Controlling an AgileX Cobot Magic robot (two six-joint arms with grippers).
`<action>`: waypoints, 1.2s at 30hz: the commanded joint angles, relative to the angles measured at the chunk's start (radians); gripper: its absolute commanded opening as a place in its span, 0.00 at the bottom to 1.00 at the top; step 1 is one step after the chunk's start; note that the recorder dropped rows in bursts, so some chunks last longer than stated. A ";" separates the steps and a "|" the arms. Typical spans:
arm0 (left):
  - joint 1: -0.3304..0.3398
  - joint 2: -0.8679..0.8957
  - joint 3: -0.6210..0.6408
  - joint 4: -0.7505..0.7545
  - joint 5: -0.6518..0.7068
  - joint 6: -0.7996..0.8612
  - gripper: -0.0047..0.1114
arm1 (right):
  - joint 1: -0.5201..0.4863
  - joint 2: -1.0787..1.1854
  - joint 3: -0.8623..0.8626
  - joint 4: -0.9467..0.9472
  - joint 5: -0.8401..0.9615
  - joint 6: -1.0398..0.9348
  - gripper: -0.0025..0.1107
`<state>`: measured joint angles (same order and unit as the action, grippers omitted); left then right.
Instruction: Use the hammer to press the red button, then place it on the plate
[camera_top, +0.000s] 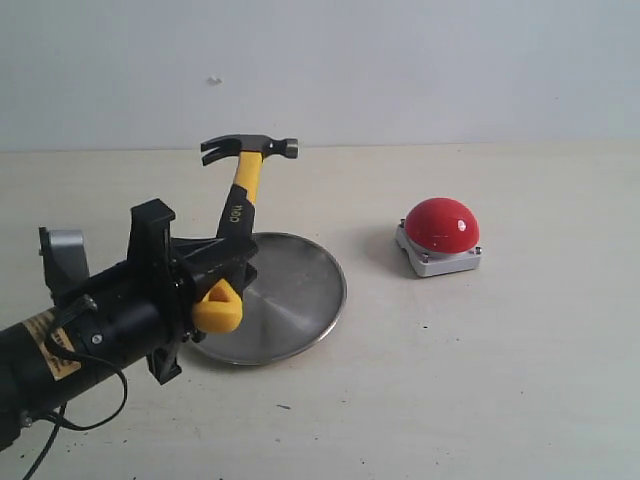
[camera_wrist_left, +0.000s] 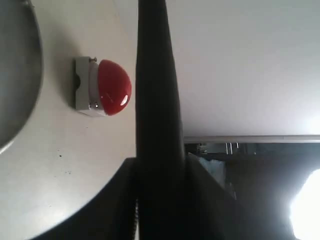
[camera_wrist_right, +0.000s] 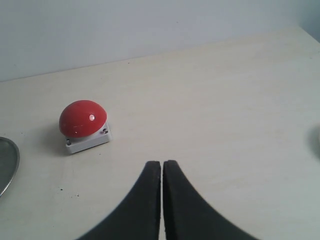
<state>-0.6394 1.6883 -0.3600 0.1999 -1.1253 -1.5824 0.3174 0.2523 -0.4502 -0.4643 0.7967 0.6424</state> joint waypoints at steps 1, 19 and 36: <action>0.002 0.023 0.001 -0.037 -0.096 0.035 0.04 | -0.002 -0.003 0.004 -0.001 -0.017 -0.013 0.05; 0.002 0.141 -0.043 -0.045 -0.096 0.032 0.04 | -0.002 -0.003 0.004 -0.001 -0.017 -0.013 0.05; 0.002 0.199 -0.049 -0.034 -0.096 0.036 0.04 | -0.002 -0.003 0.004 0.001 -0.017 -0.017 0.05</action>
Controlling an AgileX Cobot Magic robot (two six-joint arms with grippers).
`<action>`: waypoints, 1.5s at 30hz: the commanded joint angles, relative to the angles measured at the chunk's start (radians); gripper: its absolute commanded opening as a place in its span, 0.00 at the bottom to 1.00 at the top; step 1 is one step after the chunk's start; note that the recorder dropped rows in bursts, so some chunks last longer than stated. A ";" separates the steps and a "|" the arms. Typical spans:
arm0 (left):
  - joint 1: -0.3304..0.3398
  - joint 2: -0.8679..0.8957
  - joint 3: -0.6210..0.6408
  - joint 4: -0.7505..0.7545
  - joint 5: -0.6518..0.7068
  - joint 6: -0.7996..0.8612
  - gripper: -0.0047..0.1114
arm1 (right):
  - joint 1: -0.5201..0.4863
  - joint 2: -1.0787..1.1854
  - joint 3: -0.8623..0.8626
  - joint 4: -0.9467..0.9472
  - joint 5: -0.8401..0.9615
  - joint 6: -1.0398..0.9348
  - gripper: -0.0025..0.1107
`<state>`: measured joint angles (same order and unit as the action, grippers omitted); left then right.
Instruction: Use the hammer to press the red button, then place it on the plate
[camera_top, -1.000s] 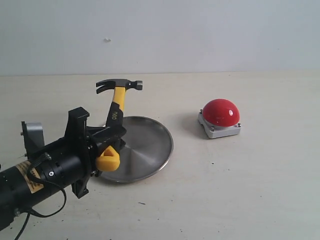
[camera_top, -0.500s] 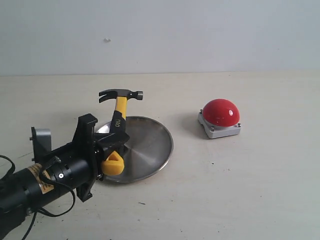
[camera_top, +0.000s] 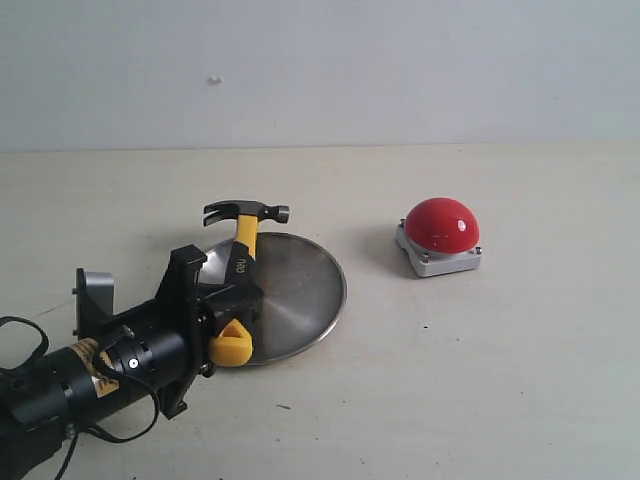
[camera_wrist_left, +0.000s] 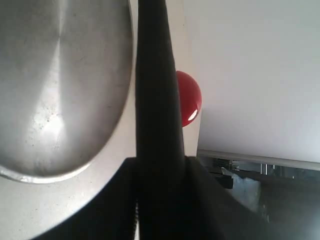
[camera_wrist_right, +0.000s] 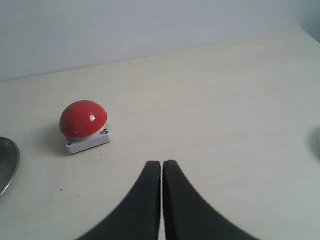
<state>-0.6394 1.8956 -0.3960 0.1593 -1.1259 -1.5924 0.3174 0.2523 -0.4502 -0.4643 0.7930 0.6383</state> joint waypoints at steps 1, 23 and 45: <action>0.002 0.008 -0.013 0.007 -0.095 0.046 0.04 | -0.002 -0.003 0.004 0.001 -0.013 -0.013 0.05; 0.002 0.074 -0.061 0.008 -0.095 0.042 0.04 | -0.002 -0.003 0.004 0.001 -0.013 -0.013 0.05; 0.002 0.074 -0.061 0.021 -0.095 -0.016 0.16 | -0.002 -0.003 0.004 0.001 -0.013 -0.013 0.05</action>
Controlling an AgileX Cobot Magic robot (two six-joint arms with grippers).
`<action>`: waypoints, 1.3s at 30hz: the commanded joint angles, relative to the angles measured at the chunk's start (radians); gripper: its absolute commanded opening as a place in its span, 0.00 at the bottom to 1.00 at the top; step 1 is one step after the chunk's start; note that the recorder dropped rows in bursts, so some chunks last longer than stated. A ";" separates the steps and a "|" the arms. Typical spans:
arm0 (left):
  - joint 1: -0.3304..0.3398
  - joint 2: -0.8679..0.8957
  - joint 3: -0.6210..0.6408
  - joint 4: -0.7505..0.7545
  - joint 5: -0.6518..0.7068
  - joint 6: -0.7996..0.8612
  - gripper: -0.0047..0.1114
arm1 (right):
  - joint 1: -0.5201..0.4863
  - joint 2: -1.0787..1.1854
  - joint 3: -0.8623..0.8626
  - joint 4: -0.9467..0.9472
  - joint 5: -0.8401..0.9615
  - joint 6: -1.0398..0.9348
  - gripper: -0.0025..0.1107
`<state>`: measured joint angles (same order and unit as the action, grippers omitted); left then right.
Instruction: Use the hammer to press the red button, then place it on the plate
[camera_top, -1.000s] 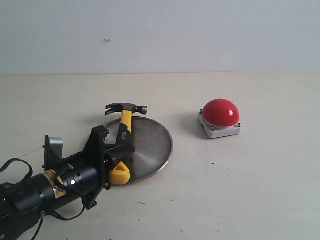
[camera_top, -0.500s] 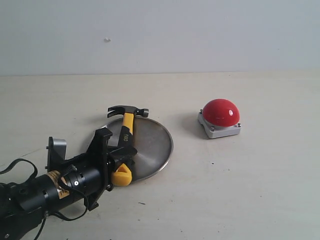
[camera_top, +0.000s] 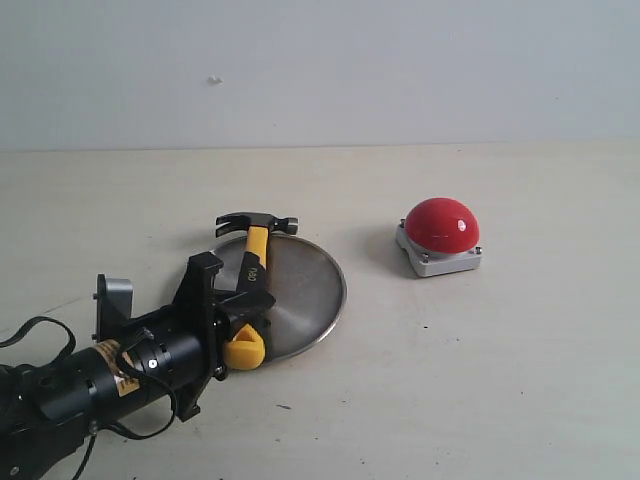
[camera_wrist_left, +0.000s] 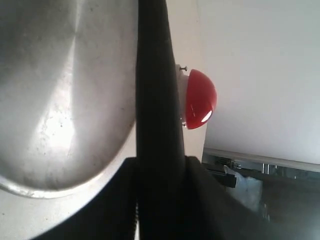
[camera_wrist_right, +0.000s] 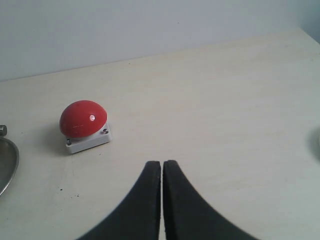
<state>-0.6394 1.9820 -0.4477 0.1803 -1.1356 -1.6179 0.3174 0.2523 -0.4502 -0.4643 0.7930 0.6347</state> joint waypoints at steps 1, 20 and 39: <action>0.002 -0.012 -0.010 0.000 -0.085 0.008 0.19 | -0.002 -0.003 0.004 0.001 -0.013 -0.009 0.05; 0.002 -0.012 -0.010 0.126 -0.002 -0.121 0.41 | -0.002 -0.003 0.004 0.001 -0.013 -0.009 0.05; 0.002 -0.012 -0.010 0.359 0.016 -0.200 0.40 | -0.002 -0.003 0.004 0.001 -0.016 -0.009 0.05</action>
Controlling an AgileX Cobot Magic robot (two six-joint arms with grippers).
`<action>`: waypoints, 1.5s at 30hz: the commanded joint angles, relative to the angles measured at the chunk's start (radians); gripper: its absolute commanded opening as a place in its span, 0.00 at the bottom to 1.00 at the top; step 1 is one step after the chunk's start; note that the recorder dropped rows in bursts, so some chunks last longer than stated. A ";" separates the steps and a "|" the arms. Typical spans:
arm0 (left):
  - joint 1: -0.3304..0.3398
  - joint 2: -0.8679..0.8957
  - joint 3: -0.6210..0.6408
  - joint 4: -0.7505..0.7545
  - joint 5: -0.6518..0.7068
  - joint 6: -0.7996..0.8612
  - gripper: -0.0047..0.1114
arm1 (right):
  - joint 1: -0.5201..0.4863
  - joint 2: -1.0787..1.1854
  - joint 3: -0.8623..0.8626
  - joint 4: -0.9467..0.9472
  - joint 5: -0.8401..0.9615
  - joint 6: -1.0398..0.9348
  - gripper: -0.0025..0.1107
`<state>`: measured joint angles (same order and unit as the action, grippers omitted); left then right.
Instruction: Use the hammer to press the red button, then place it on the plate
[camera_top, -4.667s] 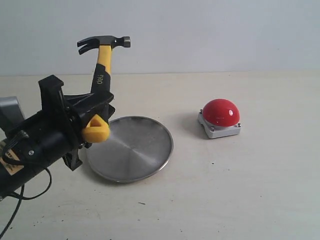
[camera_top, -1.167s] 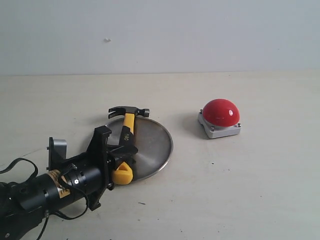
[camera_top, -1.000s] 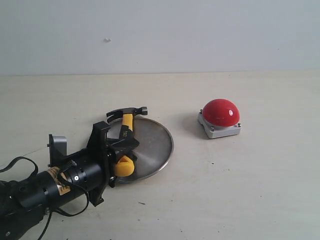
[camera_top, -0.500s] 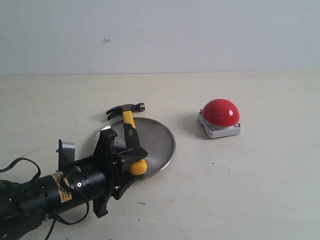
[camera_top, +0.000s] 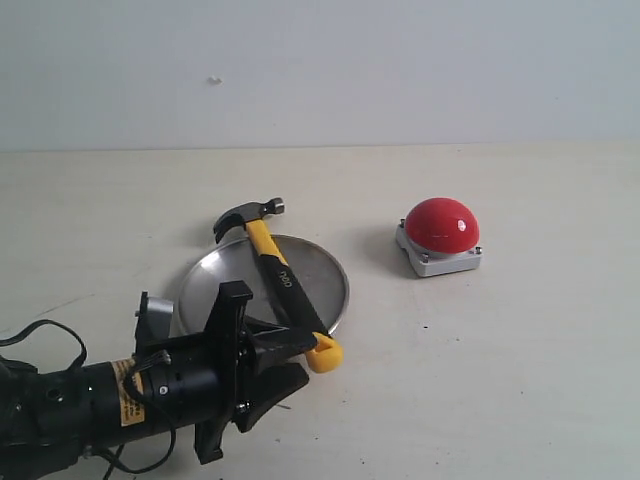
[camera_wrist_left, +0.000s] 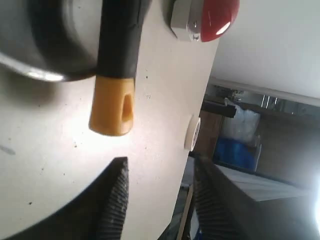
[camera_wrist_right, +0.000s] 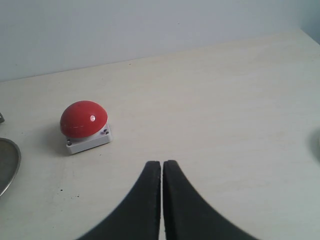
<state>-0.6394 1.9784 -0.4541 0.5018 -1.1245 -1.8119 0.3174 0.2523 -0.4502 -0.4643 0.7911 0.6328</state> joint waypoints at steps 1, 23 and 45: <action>0.002 -0.009 -0.003 0.044 0.005 -0.006 0.40 | -0.002 -0.003 0.004 0.001 -0.014 -0.007 0.05; 0.002 -0.170 -0.001 0.174 -0.097 -0.032 0.19 | -0.002 -0.003 0.004 0.001 -0.015 -0.007 0.05; 0.003 -0.442 0.082 0.157 -0.097 0.165 0.04 | -0.002 0.319 0.085 0.222 -0.365 -0.035 0.05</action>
<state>-0.6394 1.5818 -0.3766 0.6728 -1.2047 -1.6721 0.3174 0.4639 -0.3682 -0.2596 0.5229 0.6005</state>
